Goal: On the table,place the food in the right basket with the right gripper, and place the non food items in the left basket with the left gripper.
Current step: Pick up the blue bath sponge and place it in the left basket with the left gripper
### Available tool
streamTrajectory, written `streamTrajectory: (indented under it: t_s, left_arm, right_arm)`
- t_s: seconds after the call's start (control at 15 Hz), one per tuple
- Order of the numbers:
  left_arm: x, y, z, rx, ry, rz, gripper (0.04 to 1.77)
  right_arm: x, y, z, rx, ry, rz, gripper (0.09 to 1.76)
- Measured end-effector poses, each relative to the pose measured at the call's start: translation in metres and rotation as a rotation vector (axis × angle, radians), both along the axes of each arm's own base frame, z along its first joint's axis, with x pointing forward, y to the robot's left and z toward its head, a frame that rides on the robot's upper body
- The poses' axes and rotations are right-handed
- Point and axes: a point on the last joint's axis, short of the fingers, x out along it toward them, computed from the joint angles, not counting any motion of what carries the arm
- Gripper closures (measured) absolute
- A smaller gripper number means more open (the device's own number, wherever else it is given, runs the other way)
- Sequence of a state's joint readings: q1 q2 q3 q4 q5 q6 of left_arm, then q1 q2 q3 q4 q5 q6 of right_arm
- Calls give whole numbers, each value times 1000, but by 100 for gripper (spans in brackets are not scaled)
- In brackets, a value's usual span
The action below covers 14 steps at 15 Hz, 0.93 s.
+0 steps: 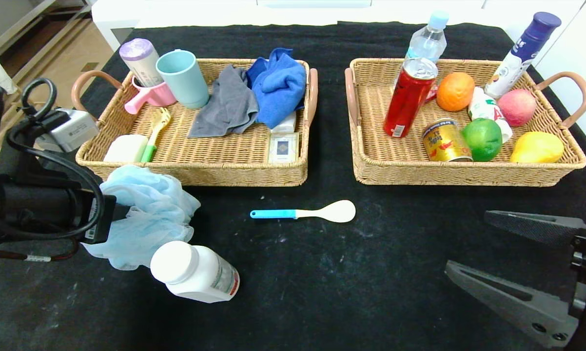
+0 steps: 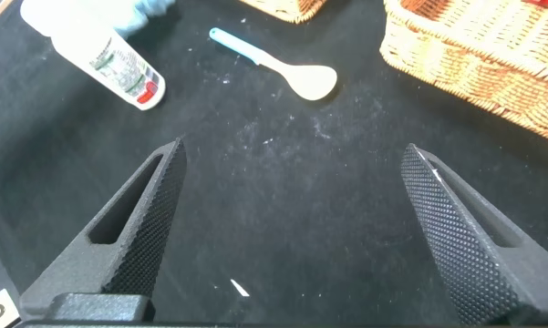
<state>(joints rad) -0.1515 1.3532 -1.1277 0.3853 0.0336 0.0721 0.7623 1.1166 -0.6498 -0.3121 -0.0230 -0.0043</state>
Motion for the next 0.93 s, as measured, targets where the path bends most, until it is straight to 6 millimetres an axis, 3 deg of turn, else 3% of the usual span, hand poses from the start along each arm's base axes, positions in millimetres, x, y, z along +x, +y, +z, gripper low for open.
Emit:
streamTrajectory:
  t_s: [0.4,0.73,0.93]
  left_arm:
    - [-30,-2,34,-40,-184,-38,154]
    - [-28,-4,64,-96,-342,-72,155]
    - [-11,-8,82,-114,-449,-75,155]
  right_arm:
    - [3,2,-3,-13,14,-2,14]
    - [6,5,-6,-24,24,-5,14]
    - [7,5,-6,-25,26,-10,14]
